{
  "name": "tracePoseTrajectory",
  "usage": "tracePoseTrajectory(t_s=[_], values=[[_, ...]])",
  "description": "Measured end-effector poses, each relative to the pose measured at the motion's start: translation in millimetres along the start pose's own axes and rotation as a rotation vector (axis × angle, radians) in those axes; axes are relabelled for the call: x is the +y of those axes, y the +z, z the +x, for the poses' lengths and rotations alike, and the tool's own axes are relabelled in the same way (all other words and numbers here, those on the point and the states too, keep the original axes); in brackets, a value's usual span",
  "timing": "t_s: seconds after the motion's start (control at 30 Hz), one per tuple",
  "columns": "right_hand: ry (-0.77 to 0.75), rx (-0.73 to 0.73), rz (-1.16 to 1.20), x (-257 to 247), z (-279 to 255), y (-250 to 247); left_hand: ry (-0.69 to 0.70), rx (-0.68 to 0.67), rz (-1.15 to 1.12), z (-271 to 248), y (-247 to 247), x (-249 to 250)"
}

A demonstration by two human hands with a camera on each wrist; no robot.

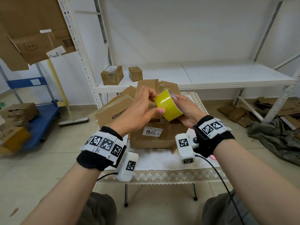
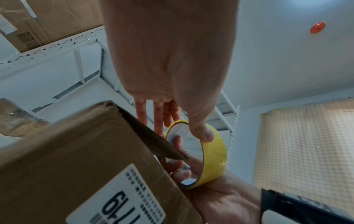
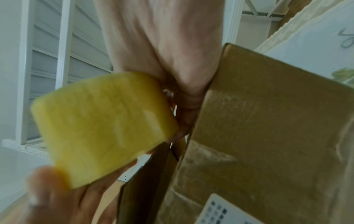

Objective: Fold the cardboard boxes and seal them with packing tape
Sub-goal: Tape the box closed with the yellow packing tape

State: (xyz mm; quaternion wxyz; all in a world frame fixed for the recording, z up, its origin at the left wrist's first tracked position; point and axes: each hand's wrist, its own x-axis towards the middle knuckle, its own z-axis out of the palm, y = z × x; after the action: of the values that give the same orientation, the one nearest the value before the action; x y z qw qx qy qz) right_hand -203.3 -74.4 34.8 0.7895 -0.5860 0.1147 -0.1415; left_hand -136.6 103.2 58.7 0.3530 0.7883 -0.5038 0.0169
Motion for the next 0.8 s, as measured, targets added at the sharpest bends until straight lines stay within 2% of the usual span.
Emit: tracePoseTrajectory(t_s=[0.33,0.57,0.8], values=[[0.000,-0.003,-0.008,0.9,-0.3,2.0,0.023,-0.045,-0.025,1.3,-3.6,-2.6],[0.012,0.010,0.027,0.3,1.2,2.6,-0.021,0.008,-0.166,0.6,0.1,-0.7],[-0.003,0.002,-0.030,0.9,2.3,3.3,-0.004,0.014,-0.096,-0.3,-3.3,-5.3]])
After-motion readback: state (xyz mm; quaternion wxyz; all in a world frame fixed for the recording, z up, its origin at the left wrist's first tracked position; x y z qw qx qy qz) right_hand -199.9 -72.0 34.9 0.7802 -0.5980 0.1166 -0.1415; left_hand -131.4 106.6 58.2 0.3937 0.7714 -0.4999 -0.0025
